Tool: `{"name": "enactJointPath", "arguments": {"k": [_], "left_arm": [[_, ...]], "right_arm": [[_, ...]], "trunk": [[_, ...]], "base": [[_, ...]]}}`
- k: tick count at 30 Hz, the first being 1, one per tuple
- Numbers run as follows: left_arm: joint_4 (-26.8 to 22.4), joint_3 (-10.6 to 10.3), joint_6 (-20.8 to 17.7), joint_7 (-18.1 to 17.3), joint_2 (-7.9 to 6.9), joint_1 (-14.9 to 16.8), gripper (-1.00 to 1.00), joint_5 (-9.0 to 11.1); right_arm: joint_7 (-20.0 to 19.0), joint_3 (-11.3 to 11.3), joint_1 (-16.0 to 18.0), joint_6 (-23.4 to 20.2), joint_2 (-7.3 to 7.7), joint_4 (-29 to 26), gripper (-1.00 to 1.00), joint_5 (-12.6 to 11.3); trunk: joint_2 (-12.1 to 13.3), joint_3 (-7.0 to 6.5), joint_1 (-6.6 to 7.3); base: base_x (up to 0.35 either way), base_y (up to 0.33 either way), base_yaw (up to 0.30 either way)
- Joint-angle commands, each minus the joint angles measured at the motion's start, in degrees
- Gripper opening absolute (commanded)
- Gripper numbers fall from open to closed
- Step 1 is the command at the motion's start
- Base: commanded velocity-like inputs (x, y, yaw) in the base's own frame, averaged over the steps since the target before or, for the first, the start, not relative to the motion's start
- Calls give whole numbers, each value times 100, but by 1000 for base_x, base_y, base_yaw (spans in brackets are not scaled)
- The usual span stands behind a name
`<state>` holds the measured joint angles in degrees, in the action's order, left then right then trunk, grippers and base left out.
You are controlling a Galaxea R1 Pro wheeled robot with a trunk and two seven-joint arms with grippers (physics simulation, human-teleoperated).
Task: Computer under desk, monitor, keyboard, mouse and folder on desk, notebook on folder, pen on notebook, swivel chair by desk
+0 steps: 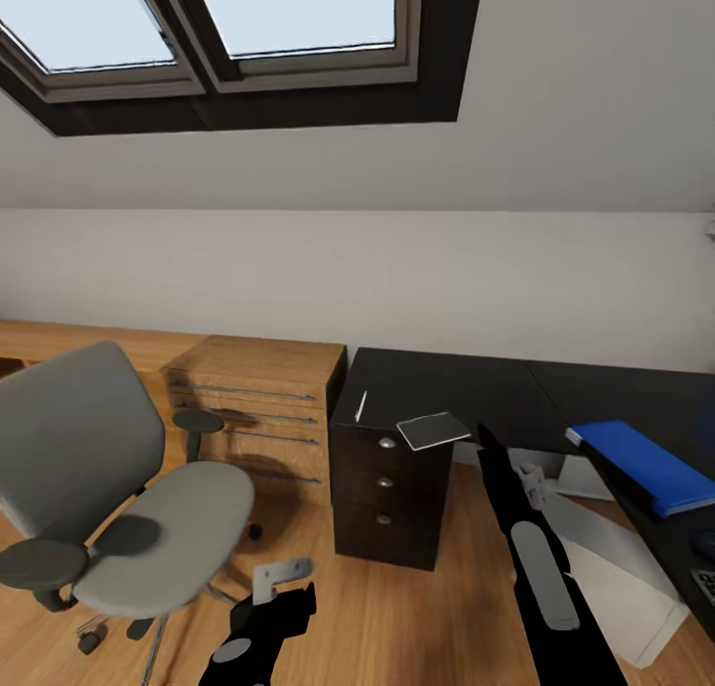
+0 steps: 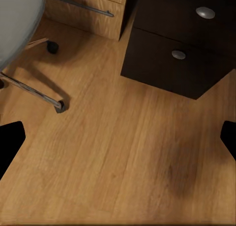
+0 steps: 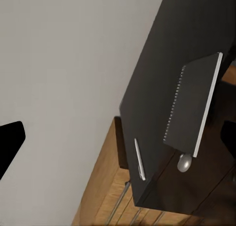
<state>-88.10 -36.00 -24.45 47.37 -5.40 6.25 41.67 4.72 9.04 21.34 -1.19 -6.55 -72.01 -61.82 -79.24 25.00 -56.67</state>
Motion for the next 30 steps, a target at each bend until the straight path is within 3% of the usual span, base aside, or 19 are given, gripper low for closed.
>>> {"name": "enactJointPath", "arguments": {"k": [1,13,19,23,24,30], "left_arm": [[-8,-13,-14,44,-5,7,100,31],[-260,-18,-1,80,-5,7,100,24],[-318,-18,392,76,-5,7,100,11],[-321,-16,441,73,-5,7,100,9],[-320,-9,451,73,-8,7,100,7],[-314,-4,458,71,-8,7,100,8]], "right_arm": [[21,10,3,-13,-4,-7,100,-51],[31,12,6,-54,11,126,100,-38],[56,41,8,-644,36,493,100,-44],[80,113,11,-790,237,725,100,-51],[77,130,12,-905,379,776,100,-54],[42,258,11,-1075,479,822,100,-129]], "trunk": [[-4,7,2],[-84,43,-42],[-325,150,-174],[-485,222,-262],[-526,240,-284],[-766,348,-416]], "base": [[-118,0,0],[-30,0,0],[0,0,0],[0,0,0],[0,0,0],[0,0,0]]}}
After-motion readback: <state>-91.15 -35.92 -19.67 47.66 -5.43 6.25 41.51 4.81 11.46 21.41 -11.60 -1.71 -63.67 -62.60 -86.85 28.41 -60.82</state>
